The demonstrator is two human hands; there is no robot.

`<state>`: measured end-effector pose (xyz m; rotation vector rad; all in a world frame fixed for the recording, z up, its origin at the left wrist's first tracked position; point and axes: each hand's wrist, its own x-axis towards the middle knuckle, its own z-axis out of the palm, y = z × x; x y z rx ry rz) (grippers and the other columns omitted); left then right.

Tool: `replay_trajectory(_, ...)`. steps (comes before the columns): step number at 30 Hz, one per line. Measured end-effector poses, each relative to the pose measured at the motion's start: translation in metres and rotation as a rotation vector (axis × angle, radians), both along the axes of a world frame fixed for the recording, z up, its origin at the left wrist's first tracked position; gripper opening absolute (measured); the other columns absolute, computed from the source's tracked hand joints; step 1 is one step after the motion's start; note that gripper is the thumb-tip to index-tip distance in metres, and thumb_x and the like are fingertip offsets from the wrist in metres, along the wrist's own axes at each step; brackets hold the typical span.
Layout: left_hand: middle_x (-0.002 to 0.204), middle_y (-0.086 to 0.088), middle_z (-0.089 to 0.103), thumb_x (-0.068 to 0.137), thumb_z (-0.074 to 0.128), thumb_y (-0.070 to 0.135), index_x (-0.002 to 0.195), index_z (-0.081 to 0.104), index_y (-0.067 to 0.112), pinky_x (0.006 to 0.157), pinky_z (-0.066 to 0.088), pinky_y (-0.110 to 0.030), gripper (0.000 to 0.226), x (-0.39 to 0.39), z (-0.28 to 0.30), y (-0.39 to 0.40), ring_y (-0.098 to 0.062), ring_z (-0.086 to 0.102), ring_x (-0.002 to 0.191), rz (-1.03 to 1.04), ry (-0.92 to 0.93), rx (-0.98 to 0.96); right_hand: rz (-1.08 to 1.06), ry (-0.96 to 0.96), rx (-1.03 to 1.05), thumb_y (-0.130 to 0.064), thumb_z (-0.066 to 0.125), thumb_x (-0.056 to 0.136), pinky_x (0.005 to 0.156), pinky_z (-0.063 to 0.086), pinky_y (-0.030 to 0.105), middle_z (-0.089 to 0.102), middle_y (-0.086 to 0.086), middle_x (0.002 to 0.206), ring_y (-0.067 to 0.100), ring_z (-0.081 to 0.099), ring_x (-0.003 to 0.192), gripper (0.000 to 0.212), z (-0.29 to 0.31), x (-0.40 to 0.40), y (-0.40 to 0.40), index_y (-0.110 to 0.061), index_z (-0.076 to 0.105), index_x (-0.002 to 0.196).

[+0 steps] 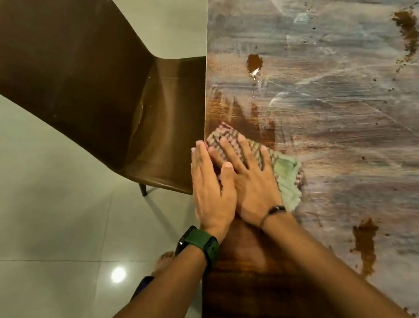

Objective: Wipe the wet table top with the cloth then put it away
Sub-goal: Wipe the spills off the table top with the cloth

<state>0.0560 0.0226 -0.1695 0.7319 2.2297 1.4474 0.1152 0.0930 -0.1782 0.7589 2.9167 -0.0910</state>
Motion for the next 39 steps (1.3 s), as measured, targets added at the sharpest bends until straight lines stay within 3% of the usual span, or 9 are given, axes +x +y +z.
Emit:
replay_trajectory(2,0.155,-0.005,0.011,0.084,0.02,0.054,0.146,0.009,0.012,0.117,0.001,-0.029,0.076,0.001,-0.001,0.0,-0.005,0.0,0.139,-0.016,0.05,-0.005,0.024,0.023,0.01,-0.049,0.018,0.088,0.109,0.009,0.061,0.003,-0.004,0.156,0.029,0.009,0.144,0.063,-0.003,0.012,-0.001,-0.034,0.0,0.147)
replay_trajectory(6,0.155,-0.005,0.011,0.087,0.02,0.055,0.146,0.011,0.009,0.115,-0.006,-0.026,0.074,0.0,-0.004,0.001,-0.009,-0.001,0.142,-0.059,0.143,-0.047,0.04,-0.035,-0.012,-0.05,0.006,0.094,0.111,-0.002,0.06,-0.005,-0.005,0.159,0.026,-0.007,0.146,0.055,0.0,-0.011,0.031,-0.04,-0.01,0.146)
replay_trajectory(9,0.153,-0.001,0.012,0.087,0.014,0.062,0.145,0.013,0.008,0.114,-0.01,-0.021,0.079,0.002,-0.006,0.001,-0.009,0.002,0.142,-0.102,0.219,-0.086,-0.143,0.008,-0.047,-0.048,0.015,0.099,0.112,-0.007,0.059,-0.007,-0.005,0.159,0.024,-0.011,0.145,0.052,0.003,-0.043,0.066,-0.042,-0.002,0.147)
replay_trajectory(15,0.153,-0.001,0.022,0.081,0.005,0.053,0.144,0.023,0.013,0.114,-0.006,-0.022,0.077,0.001,-0.005,-0.001,-0.004,0.006,0.14,-0.174,0.211,-0.189,-0.483,0.06,-0.088,-0.044,0.018,0.099,0.112,-0.002,0.062,-0.001,-0.004,0.16,0.027,-0.007,0.146,0.052,0.009,-0.059,0.088,-0.037,0.007,0.15)
replay_trajectory(20,0.15,-0.008,0.028,0.082,0.006,0.052,0.142,0.027,0.005,0.114,-0.003,-0.024,0.079,0.002,-0.004,0.003,-0.013,0.015,0.142,-0.121,0.227,-0.172,-0.257,0.023,-0.054,-0.049,0.0,0.09,0.11,-0.004,0.06,0.001,-0.007,0.159,0.025,-0.005,0.146,0.059,0.01,0.026,0.008,-0.04,0.001,0.149)
replay_trajectory(23,0.15,-0.008,0.029,0.083,0.005,0.052,0.143,0.025,0.006,0.115,-0.008,-0.029,0.078,0.002,-0.006,0.003,-0.014,0.015,0.142,-0.146,0.305,-0.202,-0.224,0.004,-0.049,-0.048,0.005,0.092,0.111,-0.002,0.059,0.004,-0.008,0.159,0.024,-0.002,0.146,0.056,0.009,0.043,0.033,-0.042,0.004,0.148)
replay_trajectory(29,0.15,-0.007,0.028,0.081,0.005,0.056,0.143,0.025,0.007,0.114,-0.006,-0.025,0.081,0.005,-0.003,0.004,-0.013,0.015,0.142,-0.146,0.284,-0.174,-0.634,0.06,-0.073,-0.043,0.019,0.099,0.111,-0.003,0.063,-0.002,-0.004,0.16,0.027,-0.009,0.145,0.052,0.005,0.009,0.125,-0.039,0.008,0.149)
replay_trajectory(36,0.154,-0.01,0.017,0.081,0.004,0.056,0.145,0.013,0.005,0.115,-0.005,-0.028,0.082,0.005,-0.002,0.005,-0.016,0.008,0.143,-0.359,0.416,-0.237,-0.283,0.011,-0.028,-0.048,0.005,0.096,0.11,-0.004,0.061,-0.007,-0.008,0.159,0.025,-0.01,0.145,0.052,0.008,0.044,-0.001,-0.042,-0.007,0.146)
replay_trajectory(39,0.155,-0.009,0.013,0.082,0.003,0.057,0.146,0.01,0.007,0.114,-0.007,-0.025,0.081,0.007,-0.002,0.003,-0.015,0.005,0.143,-0.452,0.462,-0.229,-0.343,-0.012,-0.014,-0.051,0.001,0.089,0.112,-0.002,0.058,-0.004,-0.009,0.159,0.022,-0.007,0.146,0.057,0.006,0.088,0.017,-0.045,-0.003,0.146)
